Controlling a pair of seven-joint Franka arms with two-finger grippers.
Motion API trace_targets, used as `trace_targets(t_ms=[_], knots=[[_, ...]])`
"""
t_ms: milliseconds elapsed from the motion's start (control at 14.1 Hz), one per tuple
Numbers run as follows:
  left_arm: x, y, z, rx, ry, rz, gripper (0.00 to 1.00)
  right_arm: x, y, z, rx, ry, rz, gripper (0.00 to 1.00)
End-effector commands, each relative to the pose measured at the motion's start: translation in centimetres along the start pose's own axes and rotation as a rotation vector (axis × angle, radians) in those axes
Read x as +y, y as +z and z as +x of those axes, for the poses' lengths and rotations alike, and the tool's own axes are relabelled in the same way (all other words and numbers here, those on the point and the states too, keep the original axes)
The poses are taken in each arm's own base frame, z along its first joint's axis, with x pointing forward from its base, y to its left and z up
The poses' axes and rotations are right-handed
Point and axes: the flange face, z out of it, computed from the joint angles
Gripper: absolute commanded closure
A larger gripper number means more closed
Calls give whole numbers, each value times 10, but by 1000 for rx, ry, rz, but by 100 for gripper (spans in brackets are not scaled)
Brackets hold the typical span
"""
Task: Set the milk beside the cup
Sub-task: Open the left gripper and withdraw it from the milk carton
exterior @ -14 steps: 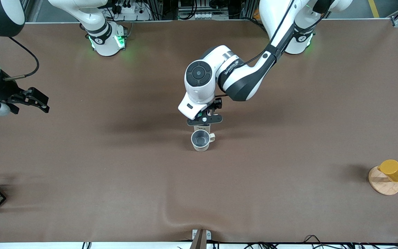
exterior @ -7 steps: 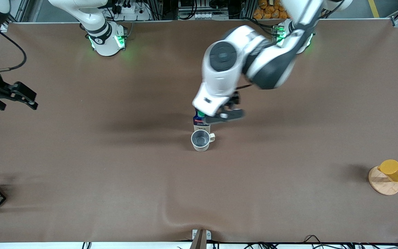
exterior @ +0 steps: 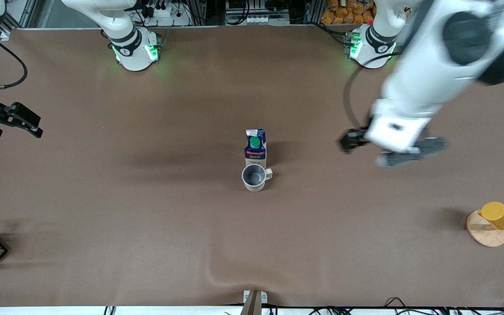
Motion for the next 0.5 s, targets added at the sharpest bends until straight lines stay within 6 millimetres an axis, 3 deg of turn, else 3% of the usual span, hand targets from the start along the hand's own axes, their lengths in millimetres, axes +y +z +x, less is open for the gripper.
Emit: trace_targets(t_ms=[0, 213, 426], knots=[[-65, -10, 12, -51, 74, 0, 0, -5, 8, 0, -41, 44, -6, 0], [-138, 4, 36, -99, 89, -44, 0, -5, 9, 0, -43, 45, -6, 0], [-168, 5, 40, -95, 113, -46, 0, -6, 17, 3, -61, 45, -6, 0]])
